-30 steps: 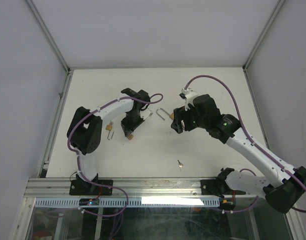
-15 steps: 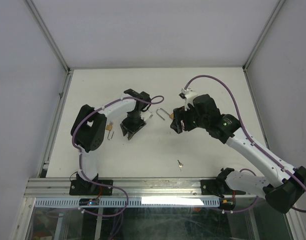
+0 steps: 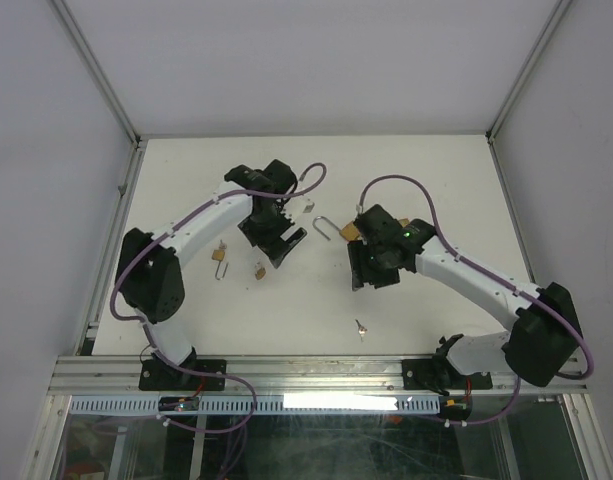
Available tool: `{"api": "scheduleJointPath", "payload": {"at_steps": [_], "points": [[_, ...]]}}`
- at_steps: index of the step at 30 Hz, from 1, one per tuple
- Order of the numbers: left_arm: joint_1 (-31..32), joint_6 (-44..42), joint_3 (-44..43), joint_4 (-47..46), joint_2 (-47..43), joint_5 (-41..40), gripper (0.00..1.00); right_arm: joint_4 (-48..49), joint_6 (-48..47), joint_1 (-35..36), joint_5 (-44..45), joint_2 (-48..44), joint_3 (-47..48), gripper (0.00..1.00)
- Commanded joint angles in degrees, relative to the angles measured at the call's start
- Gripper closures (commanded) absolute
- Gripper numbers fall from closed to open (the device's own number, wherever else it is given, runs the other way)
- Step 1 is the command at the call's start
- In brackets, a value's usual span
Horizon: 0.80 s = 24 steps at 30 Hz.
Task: Unlock with the key
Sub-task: Pick up the key from the center of the board.
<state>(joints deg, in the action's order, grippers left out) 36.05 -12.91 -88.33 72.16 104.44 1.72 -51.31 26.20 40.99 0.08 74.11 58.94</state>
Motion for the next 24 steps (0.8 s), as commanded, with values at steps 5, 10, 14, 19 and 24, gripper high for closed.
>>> {"api": "scheduleJointPath", "payload": {"at_steps": [5, 10, 14, 19, 24], "points": [[0.7, -4.8, 3.3, -20.5, -20.3, 13.3, 0.09, -4.2, 8.4, 4.4, -2.6, 4.5, -5.5, 0.43], [0.6, -5.8, 9.9, -29.5, -28.6, 19.9, 0.06, -3.5, 8.9, 6.0, -2.9, 9.6, -4.4, 0.47], [0.6, -5.9, 12.3, -32.8, -30.9, 22.5, 0.05, -3.2, 10.9, 7.3, -2.9, 11.3, -5.0, 0.45], [0.7, -3.9, 12.4, -34.3, -30.7, 23.3, 0.05, -1.8, 11.4, 8.2, -4.3, 12.9, -6.0, 0.46], [0.7, -2.7, 13.1, -36.6, -31.2, 24.8, 0.05, -0.5, 12.2, 8.5, -4.6, 13.7, -7.4, 0.52]]}}
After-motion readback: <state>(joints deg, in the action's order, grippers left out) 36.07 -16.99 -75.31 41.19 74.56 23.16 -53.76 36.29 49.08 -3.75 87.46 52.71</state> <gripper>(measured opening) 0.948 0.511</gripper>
